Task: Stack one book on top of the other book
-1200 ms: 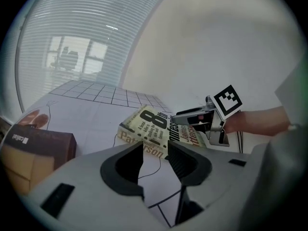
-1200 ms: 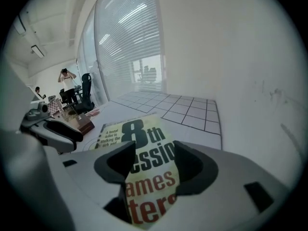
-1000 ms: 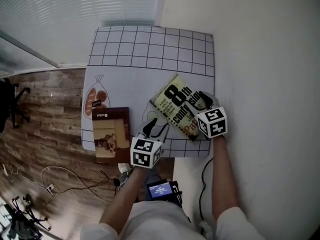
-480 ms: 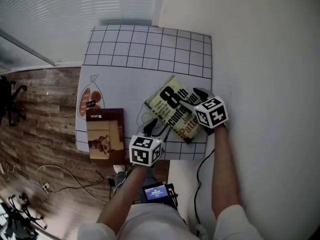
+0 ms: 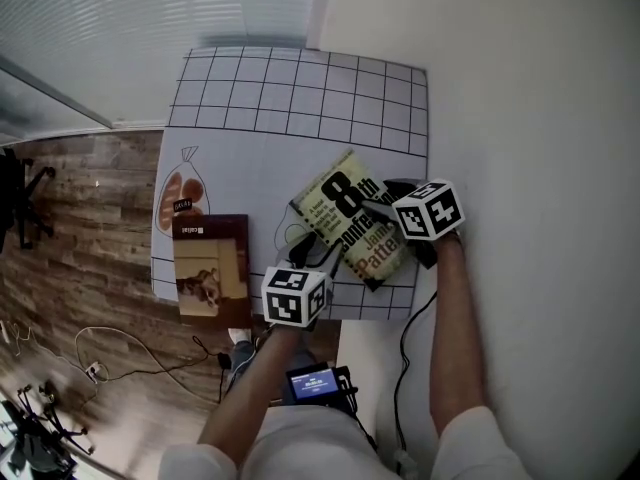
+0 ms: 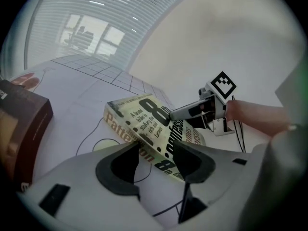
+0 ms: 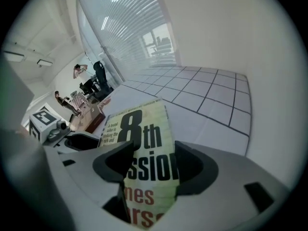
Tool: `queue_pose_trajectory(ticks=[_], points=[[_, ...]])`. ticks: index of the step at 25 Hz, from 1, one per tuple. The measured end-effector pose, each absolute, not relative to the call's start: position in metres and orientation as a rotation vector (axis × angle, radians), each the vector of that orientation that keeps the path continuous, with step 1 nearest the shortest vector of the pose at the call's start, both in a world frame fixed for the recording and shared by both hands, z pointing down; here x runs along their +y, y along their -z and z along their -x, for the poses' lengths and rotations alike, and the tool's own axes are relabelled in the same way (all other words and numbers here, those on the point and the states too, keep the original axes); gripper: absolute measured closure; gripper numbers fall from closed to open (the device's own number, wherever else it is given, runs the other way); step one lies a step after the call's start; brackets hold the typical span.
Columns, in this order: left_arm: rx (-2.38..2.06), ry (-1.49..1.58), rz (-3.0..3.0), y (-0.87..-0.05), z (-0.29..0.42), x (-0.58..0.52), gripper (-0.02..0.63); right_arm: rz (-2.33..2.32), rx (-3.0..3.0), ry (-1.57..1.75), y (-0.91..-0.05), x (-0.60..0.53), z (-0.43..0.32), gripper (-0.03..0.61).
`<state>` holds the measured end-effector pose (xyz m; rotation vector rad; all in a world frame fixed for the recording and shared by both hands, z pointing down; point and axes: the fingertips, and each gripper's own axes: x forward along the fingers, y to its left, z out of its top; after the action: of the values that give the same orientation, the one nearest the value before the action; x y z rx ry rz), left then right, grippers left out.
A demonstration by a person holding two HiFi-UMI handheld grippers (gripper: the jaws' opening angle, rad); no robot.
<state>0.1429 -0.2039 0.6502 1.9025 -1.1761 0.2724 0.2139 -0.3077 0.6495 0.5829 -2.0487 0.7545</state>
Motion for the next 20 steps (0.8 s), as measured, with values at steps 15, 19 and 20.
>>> queue_pose_trajectory(ticks=[15,19,20], points=[[-1.236,-0.235,-1.826,-0.649,-0.1,-0.206,0.415,-0.607,-2.077,-0.941,-0.648,-0.271,-0.209,0.38],[-1.241,-0.253,-1.822,-0.647,-0.092,-0.201,0.442,-0.61,-2.087,-0.926,-0.644,-0.259,-0.206,0.38],[-1.24,-0.256,-1.823,-0.647,-0.091,-0.201,0.443,-0.617,-2.089,-0.918,-0.642,-0.258,-0.205,0.38]])
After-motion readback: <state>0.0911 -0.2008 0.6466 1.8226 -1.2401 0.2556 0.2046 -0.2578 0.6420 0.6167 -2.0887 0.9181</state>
